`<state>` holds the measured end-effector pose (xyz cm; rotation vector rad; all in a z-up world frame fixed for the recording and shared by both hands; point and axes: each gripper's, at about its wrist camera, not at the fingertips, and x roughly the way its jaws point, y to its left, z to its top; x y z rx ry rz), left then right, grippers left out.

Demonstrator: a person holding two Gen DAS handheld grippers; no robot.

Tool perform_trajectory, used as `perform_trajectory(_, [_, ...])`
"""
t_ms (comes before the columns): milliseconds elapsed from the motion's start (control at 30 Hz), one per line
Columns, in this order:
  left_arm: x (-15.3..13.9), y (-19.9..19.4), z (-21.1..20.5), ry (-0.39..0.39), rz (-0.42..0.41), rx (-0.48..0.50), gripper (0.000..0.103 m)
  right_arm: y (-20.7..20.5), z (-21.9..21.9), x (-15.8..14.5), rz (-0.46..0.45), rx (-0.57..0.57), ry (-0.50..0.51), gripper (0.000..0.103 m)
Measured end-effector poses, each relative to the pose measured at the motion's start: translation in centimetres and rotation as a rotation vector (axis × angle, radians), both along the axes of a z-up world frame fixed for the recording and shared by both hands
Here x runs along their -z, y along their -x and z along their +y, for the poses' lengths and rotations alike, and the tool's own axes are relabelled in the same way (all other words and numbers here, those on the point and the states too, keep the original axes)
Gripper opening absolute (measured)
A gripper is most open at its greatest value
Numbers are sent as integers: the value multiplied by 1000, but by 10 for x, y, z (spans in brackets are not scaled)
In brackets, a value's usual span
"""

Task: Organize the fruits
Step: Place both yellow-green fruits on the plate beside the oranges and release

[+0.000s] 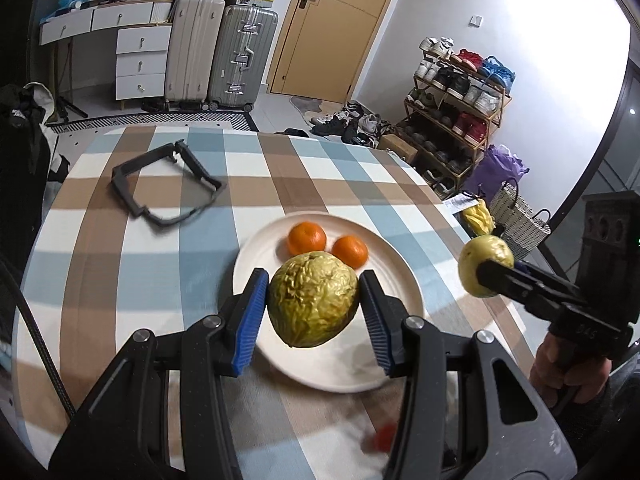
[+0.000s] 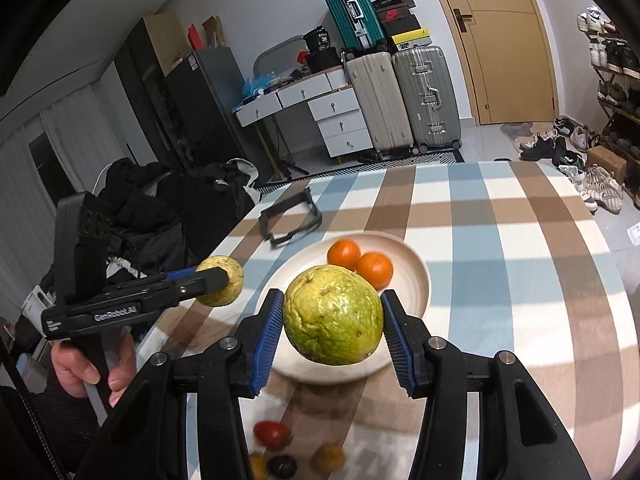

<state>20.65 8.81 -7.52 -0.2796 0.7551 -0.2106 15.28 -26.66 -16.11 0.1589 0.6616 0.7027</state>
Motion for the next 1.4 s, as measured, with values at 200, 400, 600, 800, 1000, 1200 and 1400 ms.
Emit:
perform_trajectory(200, [19, -45, 6, 5, 31, 2, 44, -36, 7, -2, -1, 3, -2, 50])
perform_trajectory(400, [41, -74, 5, -5, 60, 15, 44, -65, 19, 13, 25, -1, 24, 50])
perform_trajectory(600, [60, -92, 6, -9, 80, 18, 44, -80, 30, 38, 54, 0, 86, 50])
perform_trajectory(800, [69, -99, 5, -16, 87, 26, 44, -84, 35, 53, 52, -1, 141, 50])
perform_trajectory(1000, [74, -104, 3, -14, 93, 18, 44, -90, 36, 65, 82, 8, 150, 50])
perform_trajectory(1200, [69, -107, 1, -19, 97, 4, 44, -90, 41, 66, 53, 30, 172, 53])
perform_trajectory(1400, [51, -91, -2, -45, 81, -17, 49, -72, 32, 47, -8, 49, 144, 72])
